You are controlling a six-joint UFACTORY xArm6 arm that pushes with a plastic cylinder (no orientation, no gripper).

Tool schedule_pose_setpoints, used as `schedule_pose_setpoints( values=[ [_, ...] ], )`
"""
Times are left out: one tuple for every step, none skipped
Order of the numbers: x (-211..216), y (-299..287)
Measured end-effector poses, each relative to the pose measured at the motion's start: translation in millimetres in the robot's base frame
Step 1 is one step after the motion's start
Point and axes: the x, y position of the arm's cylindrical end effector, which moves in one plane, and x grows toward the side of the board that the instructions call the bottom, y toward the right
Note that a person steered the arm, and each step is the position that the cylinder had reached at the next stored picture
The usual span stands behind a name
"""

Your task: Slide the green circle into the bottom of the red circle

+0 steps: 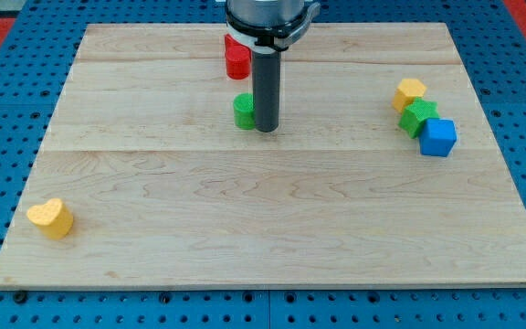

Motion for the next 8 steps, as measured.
schedule_pose_setpoints(
  values=[
    [-14.6, 0.0],
    [-12.0, 0.0],
    [-6.1, -0.6],
    [-6.1, -6.8],
    [-0.3, -25.7],
    [0.3, -39.3],
    [3.5, -47.0],
    [6.8, -64.2]
  ],
)
